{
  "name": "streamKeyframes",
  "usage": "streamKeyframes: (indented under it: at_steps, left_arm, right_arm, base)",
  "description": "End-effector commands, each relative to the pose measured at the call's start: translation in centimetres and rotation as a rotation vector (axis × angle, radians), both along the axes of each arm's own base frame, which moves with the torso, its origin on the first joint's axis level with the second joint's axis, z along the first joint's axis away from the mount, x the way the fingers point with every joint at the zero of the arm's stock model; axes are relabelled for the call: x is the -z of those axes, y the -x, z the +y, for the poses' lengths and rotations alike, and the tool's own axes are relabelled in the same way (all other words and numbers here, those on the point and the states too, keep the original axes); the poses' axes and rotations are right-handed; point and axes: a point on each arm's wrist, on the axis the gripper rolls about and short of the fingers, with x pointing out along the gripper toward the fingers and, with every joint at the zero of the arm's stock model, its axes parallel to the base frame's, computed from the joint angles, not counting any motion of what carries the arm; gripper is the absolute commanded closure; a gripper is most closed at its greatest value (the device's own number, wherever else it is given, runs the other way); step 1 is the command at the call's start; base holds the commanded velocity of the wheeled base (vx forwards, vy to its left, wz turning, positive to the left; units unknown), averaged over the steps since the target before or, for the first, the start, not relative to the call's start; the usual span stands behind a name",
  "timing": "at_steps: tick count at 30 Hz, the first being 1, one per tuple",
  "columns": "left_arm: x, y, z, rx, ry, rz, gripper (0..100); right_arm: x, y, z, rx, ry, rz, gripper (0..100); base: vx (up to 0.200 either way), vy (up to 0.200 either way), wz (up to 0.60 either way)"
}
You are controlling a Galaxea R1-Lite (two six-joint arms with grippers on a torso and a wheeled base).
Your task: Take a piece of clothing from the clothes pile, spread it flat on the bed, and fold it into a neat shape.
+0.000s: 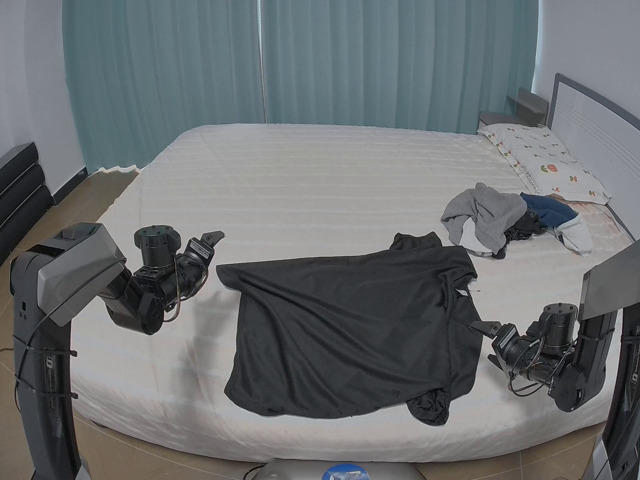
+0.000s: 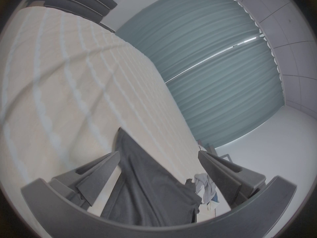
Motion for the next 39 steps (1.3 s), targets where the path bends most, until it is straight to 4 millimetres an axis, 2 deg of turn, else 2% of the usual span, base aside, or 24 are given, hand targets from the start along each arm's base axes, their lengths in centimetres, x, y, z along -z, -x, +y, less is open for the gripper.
streamKeyframes:
  at_steps: [1,2,4,7,8,9,12,20,21,23,26,30,35,36,39]
  left_arm:
    - [-0.1,3.6,-0.1,0.011,-0.014,0.082,0]
    - [-0.2,3.9,-0.1,0.011,-0.014,0.085,0]
    - [-0.8,6.5,0.0,0.018,-0.010,0.129,0]
    - [-0.4,9.2,-0.9,0.047,-0.019,0.189,0]
    - [-0.4,9.3,-0.9,0.049,-0.019,0.189,0]
    - [0.1,11.1,-1.4,0.063,-0.028,0.211,0]
    - [1.1,13.6,-2.0,0.091,-0.032,0.242,0]
    - [2.8,18.2,-3.1,0.102,-0.022,0.330,0]
    - [3.3,19.3,-3.5,0.102,-0.039,0.362,0]
    - [3.5,20.1,-4.3,0.094,-0.074,0.362,0]
    - [3.7,19.9,-4.7,0.064,-0.084,0.317,0]
    - [5.6,19.6,-5.3,0.073,-0.102,0.320,0]
    - [5.5,19.8,-5.8,0.095,-0.109,0.271,0]
    - [5.6,20.6,-6.3,0.134,-0.143,0.273,0]
    - [5.6,20.5,-6.7,0.148,-0.153,0.261,0]
  right_arm:
    - [-0.5,0.2,0.3,-0.016,-0.001,-0.023,0]
    - [-0.5,0.2,0.3,-0.015,-0.002,-0.022,0]
    - [-0.5,0.5,0.3,-0.023,-0.005,-0.009,0]
    - [-0.2,1.0,0.4,-0.038,-0.009,0.013,0]
    - [-0.2,1.0,0.4,-0.038,-0.009,0.013,0]
    - [-0.2,1.3,0.5,-0.043,-0.008,0.025,0]
    - [-0.2,1.7,0.5,-0.046,-0.008,0.034,0]
    - [-0.2,1.8,0.4,-0.048,0.002,0.039,0]
    - [-0.2,1.8,0.4,-0.050,0.003,0.038,0]
    - [-0.2,1.8,0.5,-0.052,0.003,0.037,0]
    - [-0.3,1.6,0.7,-0.068,0.017,0.020,0]
    - [-0.4,1.5,1.6,-0.121,0.060,-0.003,0]
    - [-0.9,1.4,1.6,-0.126,0.065,-0.027,0]
    - [-0.7,1.5,1.6,-0.127,0.067,-0.015,0]
    - [-0.5,1.5,1.3,-0.117,0.059,-0.007,0]
  base:
    - [0.000,0.000,0.00]
    - [0.000,0.000,0.00]
    - [0.000,0.000,0.00]
    - [0.000,0.000,0.00]
    - [0.000,0.000,0.00]
    - [0.000,0.000,0.00]
    - [-0.067,0.000,0.00]
    - [-0.200,0.000,0.00]
    - [-0.200,0.000,0.00]
    - [-0.200,0.000,0.00]
    - [0.000,0.000,0.00]
    - [0.000,0.000,0.00]
    - [0.000,0.000,0.00]
    - [0.000,0.000,0.00]
    - [0.000,0.000,0.00]
